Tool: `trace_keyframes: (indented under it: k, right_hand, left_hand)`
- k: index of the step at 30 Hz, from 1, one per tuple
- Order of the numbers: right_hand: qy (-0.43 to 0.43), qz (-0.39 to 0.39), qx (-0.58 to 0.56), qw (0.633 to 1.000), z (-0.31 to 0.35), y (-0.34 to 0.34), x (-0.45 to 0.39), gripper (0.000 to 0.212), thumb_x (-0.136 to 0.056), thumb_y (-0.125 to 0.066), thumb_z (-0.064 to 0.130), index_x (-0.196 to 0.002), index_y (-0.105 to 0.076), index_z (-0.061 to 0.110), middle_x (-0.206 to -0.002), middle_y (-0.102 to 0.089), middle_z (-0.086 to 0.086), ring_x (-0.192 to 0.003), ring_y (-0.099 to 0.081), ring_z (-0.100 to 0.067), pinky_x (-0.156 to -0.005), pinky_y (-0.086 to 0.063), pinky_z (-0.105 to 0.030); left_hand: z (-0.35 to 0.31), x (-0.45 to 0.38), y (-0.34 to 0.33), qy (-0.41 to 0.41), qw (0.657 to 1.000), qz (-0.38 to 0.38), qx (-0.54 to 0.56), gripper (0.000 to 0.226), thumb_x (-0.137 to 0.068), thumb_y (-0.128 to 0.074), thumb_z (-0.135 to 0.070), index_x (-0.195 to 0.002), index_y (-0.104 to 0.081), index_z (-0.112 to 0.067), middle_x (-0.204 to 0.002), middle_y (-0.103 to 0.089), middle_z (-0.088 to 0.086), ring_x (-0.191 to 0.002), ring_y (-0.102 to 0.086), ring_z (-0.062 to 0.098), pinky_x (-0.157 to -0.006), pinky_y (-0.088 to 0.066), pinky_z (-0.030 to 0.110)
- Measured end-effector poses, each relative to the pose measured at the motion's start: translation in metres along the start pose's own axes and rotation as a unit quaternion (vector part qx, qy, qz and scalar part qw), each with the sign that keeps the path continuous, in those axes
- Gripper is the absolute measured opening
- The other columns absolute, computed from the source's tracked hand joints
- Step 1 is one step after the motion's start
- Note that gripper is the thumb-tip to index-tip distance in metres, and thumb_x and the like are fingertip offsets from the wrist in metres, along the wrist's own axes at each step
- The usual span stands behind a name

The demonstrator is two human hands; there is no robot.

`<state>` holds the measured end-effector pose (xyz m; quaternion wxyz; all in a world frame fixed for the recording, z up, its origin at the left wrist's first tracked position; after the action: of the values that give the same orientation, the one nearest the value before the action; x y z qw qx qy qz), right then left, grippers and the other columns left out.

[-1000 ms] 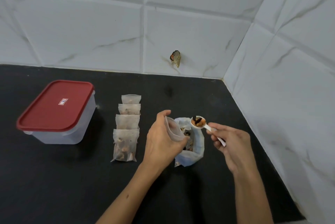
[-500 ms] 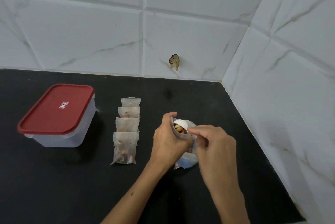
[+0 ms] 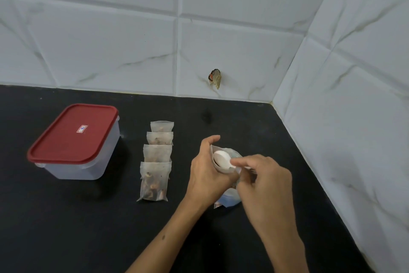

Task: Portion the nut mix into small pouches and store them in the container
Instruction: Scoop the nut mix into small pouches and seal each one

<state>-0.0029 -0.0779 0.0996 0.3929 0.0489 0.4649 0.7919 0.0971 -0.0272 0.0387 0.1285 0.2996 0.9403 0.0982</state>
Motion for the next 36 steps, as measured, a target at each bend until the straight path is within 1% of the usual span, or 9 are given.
trace_keyframes:
  k: [3, 7, 15, 18, 22, 25, 28, 32, 36]
  right_hand:
    - [0.003, -0.073, -0.054, 0.996, -0.002, 0.009, -0.001, 0.021, -0.08, -0.069, 0.001, -0.097, -0.074, 0.012, -0.095, -0.071, -0.001, -0.084, -0.061, -0.007, -0.074, -0.045, -0.012]
    - [0.063, -0.063, -0.015, 0.996, -0.01, 0.001, -0.001, 0.024, -0.069, -0.077, -0.007, -0.085, -0.076, 0.011, -0.085, -0.073, -0.005, -0.077, -0.065, -0.015, -0.07, -0.055, -0.029]
    - [-0.079, -0.17, -0.183, 0.965, -0.028, 0.0, 0.001, 0.023, -0.083, -0.065, 0.002, -0.099, -0.071, 0.017, -0.088, -0.063, 0.014, -0.078, -0.06, 0.011, -0.062, -0.044, -0.001]
    - [-0.122, -0.109, -0.089, 0.982, -0.049, -0.028, 0.0, 0.022, -0.087, -0.06, 0.005, -0.104, -0.069, 0.016, -0.096, -0.065, 0.006, -0.083, -0.059, -0.001, -0.072, -0.047, -0.014]
    - [-0.152, -0.034, 0.005, 0.988, -0.072, -0.063, 0.001, 0.023, -0.091, -0.057, 0.012, -0.109, -0.067, 0.022, -0.099, -0.064, 0.004, -0.092, -0.059, -0.01, -0.08, -0.052, -0.028]
    - [-0.135, 0.068, 0.091, 0.984, -0.074, -0.078, -0.002, 0.026, -0.089, -0.06, 0.018, -0.112, -0.067, 0.027, -0.104, -0.064, 0.006, -0.097, -0.057, -0.011, -0.087, -0.05, -0.029]
    - [-0.118, 0.037, 0.135, 0.983, -0.062, -0.07, -0.006, 0.026, -0.089, -0.06, 0.021, -0.114, -0.063, 0.028, -0.113, -0.06, 0.009, -0.112, -0.051, -0.012, -0.096, -0.041, -0.03]
    - [-0.069, -0.058, -0.132, 0.987, -0.023, -0.063, -0.02, 0.013, -0.089, -0.061, 0.026, -0.1, -0.068, 0.024, -0.096, -0.067, 0.013, -0.095, -0.062, -0.005, -0.081, -0.048, -0.018]
    - [-0.107, 0.124, -0.377, 0.912, 0.025, -0.086, -0.015, 0.027, -0.074, -0.068, 0.042, -0.094, -0.07, 0.025, -0.089, -0.072, 0.012, -0.087, -0.066, 0.001, -0.075, -0.054, -0.02]
  left_hand:
    - [0.003, 0.0, 0.001, -0.001, 1.0, -0.017, 0.003, 0.078, -0.067, -0.085, -0.022, -0.129, -0.039, -0.027, -0.089, -0.057, -0.015, -0.089, -0.055, -0.014, -0.072, -0.043, 0.003]
    - [0.001, 0.0, 0.0, -0.003, 1.0, -0.009, 0.003, 0.082, -0.065, -0.085, -0.019, -0.131, -0.038, -0.026, -0.09, -0.058, -0.01, -0.087, -0.058, -0.006, -0.071, -0.044, 0.005]
    - [0.01, 0.004, 0.0, 0.026, 0.999, -0.021, 0.003, 0.091, -0.058, -0.089, -0.03, -0.131, -0.035, -0.029, -0.091, -0.059, -0.009, -0.087, -0.058, -0.002, -0.071, -0.043, 0.003]
    - [0.014, 0.01, 0.004, 0.035, 0.999, -0.023, 0.023, 0.092, -0.054, -0.087, -0.045, -0.128, -0.035, -0.033, -0.086, -0.061, -0.008, -0.081, -0.06, -0.003, -0.075, -0.048, 0.012]
    - [0.014, 0.011, 0.009, 0.064, 0.993, -0.023, 0.092, 0.08, -0.056, -0.06, -0.067, -0.126, -0.04, -0.033, -0.083, -0.062, -0.005, -0.076, -0.061, 0.0, -0.075, -0.051, 0.021]
    - [0.02, 0.012, 0.018, 0.094, 0.983, -0.033, 0.151, 0.065, -0.059, -0.045, -0.065, -0.118, -0.045, -0.037, -0.086, -0.06, 0.003, -0.083, -0.061, 0.009, -0.075, -0.048, 0.026]
    - [0.026, 0.014, 0.03, 0.112, 0.978, -0.023, 0.173, 0.052, -0.069, -0.042, -0.047, -0.12, -0.045, -0.033, -0.094, -0.061, 0.013, -0.087, -0.059, 0.017, -0.074, -0.046, 0.027]
    - [0.03, 0.011, 0.057, 0.137, 0.972, -0.02, 0.19, 0.06, -0.067, -0.042, -0.039, -0.125, -0.047, -0.022, -0.109, -0.056, 0.005, -0.095, -0.054, 0.011, -0.07, -0.039, 0.023]
    - [0.037, 0.006, 0.088, 0.151, 0.968, -0.056, 0.193, 0.056, -0.064, -0.045, -0.044, -0.116, -0.049, -0.022, -0.114, -0.058, 0.016, -0.099, -0.057, 0.021, -0.073, -0.045, 0.028]
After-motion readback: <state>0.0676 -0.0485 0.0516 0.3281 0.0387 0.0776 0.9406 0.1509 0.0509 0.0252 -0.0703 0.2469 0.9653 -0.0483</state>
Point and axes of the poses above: each hand's wrist, its own x-axis away from the middle knuckle, its own y-axis out of the back of the hand, z = x × y, the point moved 2 cm from there along -x, towards the middle knuckle
